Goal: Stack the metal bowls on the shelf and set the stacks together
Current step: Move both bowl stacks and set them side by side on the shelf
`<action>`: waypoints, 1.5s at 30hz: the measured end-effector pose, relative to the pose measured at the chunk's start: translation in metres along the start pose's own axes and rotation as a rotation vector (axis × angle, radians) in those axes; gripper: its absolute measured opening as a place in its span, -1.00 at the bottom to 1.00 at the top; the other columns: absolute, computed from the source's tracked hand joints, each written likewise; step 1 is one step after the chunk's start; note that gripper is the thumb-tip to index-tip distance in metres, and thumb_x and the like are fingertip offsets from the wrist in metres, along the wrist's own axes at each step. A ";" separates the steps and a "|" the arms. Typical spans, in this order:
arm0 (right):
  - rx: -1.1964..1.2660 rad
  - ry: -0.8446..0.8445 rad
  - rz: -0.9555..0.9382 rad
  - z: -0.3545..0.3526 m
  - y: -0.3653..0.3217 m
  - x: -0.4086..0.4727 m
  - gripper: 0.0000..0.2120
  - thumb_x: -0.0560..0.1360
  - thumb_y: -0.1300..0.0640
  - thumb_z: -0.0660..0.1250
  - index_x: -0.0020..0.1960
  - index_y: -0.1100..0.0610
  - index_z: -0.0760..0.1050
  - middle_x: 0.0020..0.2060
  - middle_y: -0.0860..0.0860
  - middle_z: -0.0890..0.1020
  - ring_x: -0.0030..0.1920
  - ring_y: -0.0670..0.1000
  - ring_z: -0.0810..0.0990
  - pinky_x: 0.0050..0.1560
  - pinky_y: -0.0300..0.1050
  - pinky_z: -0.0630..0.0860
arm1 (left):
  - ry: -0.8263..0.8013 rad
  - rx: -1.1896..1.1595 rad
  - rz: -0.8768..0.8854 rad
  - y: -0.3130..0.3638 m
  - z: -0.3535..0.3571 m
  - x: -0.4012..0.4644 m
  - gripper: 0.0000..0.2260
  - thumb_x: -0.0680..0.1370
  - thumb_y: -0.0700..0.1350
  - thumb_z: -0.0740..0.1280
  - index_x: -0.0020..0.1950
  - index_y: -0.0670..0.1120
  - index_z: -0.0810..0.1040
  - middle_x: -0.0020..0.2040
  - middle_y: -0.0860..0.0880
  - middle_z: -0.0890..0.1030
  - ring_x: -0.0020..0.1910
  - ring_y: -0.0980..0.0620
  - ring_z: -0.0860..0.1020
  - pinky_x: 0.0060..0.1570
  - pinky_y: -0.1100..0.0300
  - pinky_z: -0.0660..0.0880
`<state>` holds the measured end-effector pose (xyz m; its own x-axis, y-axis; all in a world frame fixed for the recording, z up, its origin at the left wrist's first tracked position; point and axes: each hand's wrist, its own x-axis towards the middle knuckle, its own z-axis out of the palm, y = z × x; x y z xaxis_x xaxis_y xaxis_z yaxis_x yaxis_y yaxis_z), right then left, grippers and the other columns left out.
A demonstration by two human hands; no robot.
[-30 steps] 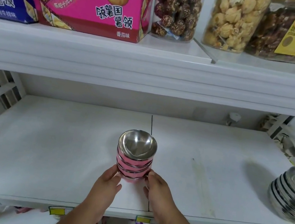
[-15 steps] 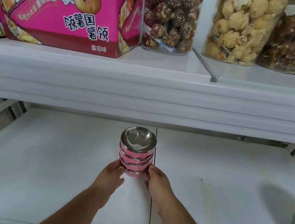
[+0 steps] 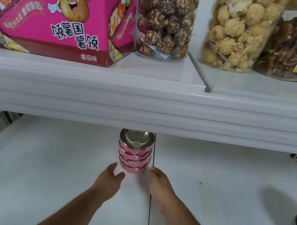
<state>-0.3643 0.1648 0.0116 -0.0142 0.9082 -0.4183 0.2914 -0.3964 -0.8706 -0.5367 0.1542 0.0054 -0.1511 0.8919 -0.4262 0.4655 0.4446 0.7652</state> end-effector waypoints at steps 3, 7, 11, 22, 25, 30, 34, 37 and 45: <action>-0.346 -0.015 -0.094 -0.008 0.006 -0.016 -0.49 0.71 0.03 0.03 0.64 0.12 0.17 0.62 0.07 0.27 0.59 0.11 0.27 0.52 -0.05 0.23 | -0.015 0.359 0.110 -0.001 0.006 -0.025 -0.39 0.63 0.07 0.18 0.64 -0.05 0.08 0.63 -0.06 0.16 0.56 -0.10 0.24 0.50 0.03 0.23; -0.955 0.030 -0.225 -0.016 0.025 -0.041 -0.45 0.71 -0.01 0.01 0.64 0.18 0.10 0.63 0.16 0.21 0.62 0.20 0.18 0.59 0.08 0.20 | -0.071 0.730 0.232 -0.005 0.017 -0.042 -0.39 0.64 0.11 0.11 0.64 -0.02 0.02 0.65 -0.04 0.04 0.60 -0.10 0.11 0.51 -0.02 0.19; -1.155 0.037 -0.194 -0.027 0.041 -0.063 -0.39 0.71 -0.06 -0.02 0.67 0.19 -0.02 0.68 0.16 0.04 0.67 0.19 0.00 0.64 0.11 0.02 | -0.092 0.882 0.325 -0.001 0.035 -0.059 -0.40 0.65 0.12 0.09 0.64 -0.02 0.02 0.66 -0.06 0.03 0.60 -0.13 0.11 0.50 -0.05 0.21; -1.122 0.096 -0.165 -0.081 0.076 -0.116 -0.38 0.71 -0.08 -0.03 0.67 0.21 -0.02 0.68 0.17 0.05 0.67 0.17 0.01 0.64 0.09 0.05 | -0.103 0.878 0.450 0.023 0.095 -0.113 -0.41 0.65 0.11 0.09 0.64 -0.02 0.02 0.66 -0.06 0.04 0.61 -0.11 0.09 0.50 -0.03 0.18; -1.069 0.100 -0.155 -0.109 0.091 -0.139 -0.38 0.72 -0.07 -0.04 0.67 0.21 -0.04 0.68 0.16 0.02 0.67 0.16 0.00 0.64 0.08 0.04 | -0.108 0.878 0.480 0.033 0.128 -0.135 -0.41 0.65 0.10 0.09 0.64 -0.02 0.03 0.65 -0.05 0.05 0.61 -0.10 0.09 0.51 -0.03 0.17; -1.030 0.103 -0.127 -0.169 0.128 -0.177 -0.37 0.72 -0.08 -0.04 0.67 0.21 -0.06 0.68 0.16 0.01 0.67 0.15 -0.01 0.64 0.07 0.04 | -0.162 0.864 0.484 0.045 0.194 -0.178 -0.41 0.65 0.09 0.09 0.64 -0.03 0.03 0.66 -0.05 0.04 0.61 -0.08 0.08 0.53 -0.02 0.15; -1.000 0.116 -0.087 -0.225 0.163 -0.212 -0.36 0.71 -0.08 -0.01 0.67 0.21 -0.06 0.68 0.15 0.01 0.67 0.12 -0.02 0.64 0.05 0.03 | -0.208 0.891 0.508 0.061 0.250 -0.224 -0.42 0.66 0.07 0.09 0.64 -0.04 0.02 0.66 -0.06 0.02 0.61 -0.09 0.06 0.53 -0.03 0.15; -0.985 0.140 -0.087 -0.256 0.185 -0.235 -0.39 0.72 -0.04 -0.02 0.66 0.24 -0.03 0.67 0.18 0.04 0.67 0.14 0.01 0.62 0.04 0.04 | -0.203 0.903 0.515 0.070 0.282 -0.248 -0.42 0.66 0.07 0.10 0.64 -0.05 0.04 0.65 -0.06 0.04 0.60 -0.10 0.09 0.52 -0.04 0.17; -0.898 0.156 -0.021 -0.306 0.223 -0.258 -0.37 0.72 -0.09 -0.03 0.67 0.22 -0.03 0.68 0.16 0.04 0.67 0.13 -0.01 0.63 0.04 0.06 | -0.221 0.951 0.545 0.083 0.336 -0.282 -0.44 0.64 0.08 0.10 0.62 -0.05 0.11 0.63 -0.07 0.14 0.56 -0.13 0.20 0.47 -0.06 0.26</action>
<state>-0.0027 -0.1170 0.0046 0.0828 0.9477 -0.3081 0.9287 -0.1855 -0.3210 -0.1622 -0.0881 0.0267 0.3909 0.8718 -0.2954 0.9141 -0.3301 0.2355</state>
